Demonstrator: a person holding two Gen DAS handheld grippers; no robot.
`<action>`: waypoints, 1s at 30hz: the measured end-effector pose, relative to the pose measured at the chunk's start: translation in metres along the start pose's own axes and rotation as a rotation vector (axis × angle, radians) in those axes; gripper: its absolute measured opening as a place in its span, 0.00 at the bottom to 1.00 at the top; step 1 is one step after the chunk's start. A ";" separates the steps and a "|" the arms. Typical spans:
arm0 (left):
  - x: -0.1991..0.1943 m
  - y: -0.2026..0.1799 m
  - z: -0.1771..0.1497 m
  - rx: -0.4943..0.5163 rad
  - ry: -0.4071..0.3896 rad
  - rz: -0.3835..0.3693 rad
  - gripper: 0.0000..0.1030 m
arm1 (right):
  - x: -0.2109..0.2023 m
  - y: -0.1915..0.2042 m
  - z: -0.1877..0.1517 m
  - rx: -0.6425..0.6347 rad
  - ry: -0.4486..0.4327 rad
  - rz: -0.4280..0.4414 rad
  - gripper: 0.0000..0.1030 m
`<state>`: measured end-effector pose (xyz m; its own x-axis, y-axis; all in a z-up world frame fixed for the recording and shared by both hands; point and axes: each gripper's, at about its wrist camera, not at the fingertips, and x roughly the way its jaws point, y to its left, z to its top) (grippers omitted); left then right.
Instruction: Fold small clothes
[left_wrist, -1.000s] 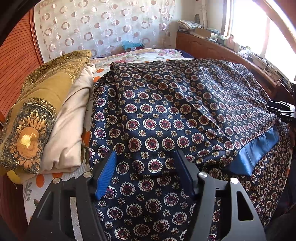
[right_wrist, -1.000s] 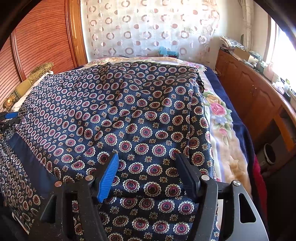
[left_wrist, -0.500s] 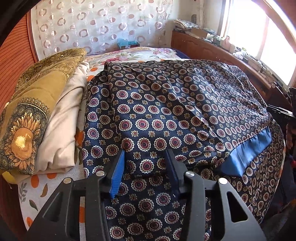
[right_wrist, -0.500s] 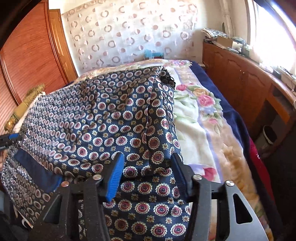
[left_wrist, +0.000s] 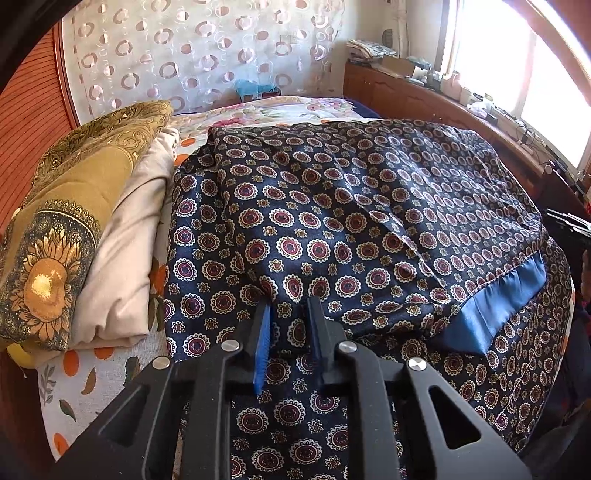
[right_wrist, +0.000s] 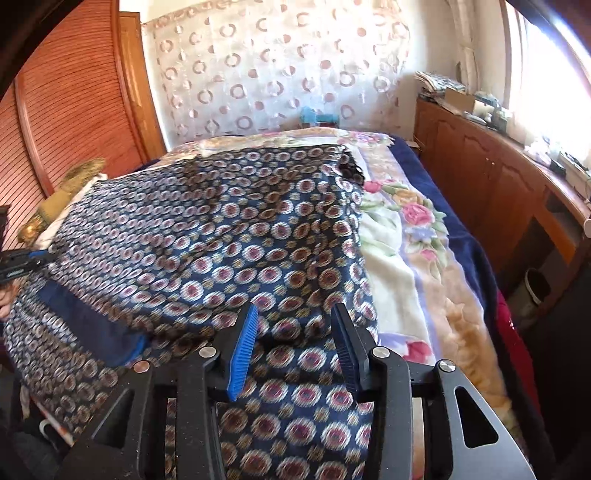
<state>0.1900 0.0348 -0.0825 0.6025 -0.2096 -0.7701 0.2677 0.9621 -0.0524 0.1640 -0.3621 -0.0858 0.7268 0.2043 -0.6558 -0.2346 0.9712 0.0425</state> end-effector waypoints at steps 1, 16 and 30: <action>0.000 0.001 0.000 -0.002 -0.003 -0.002 0.19 | -0.002 0.002 -0.003 -0.006 0.005 0.008 0.41; -0.008 -0.011 -0.001 0.039 -0.029 0.008 0.07 | 0.028 -0.007 0.009 0.047 0.058 0.001 0.29; -0.073 -0.029 0.005 0.053 -0.170 -0.056 0.05 | -0.018 0.006 0.019 -0.015 -0.102 -0.010 0.04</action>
<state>0.1418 0.0216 -0.0216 0.7029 -0.2931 -0.6481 0.3405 0.9386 -0.0553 0.1620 -0.3574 -0.0598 0.7909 0.2072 -0.5758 -0.2365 0.9713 0.0247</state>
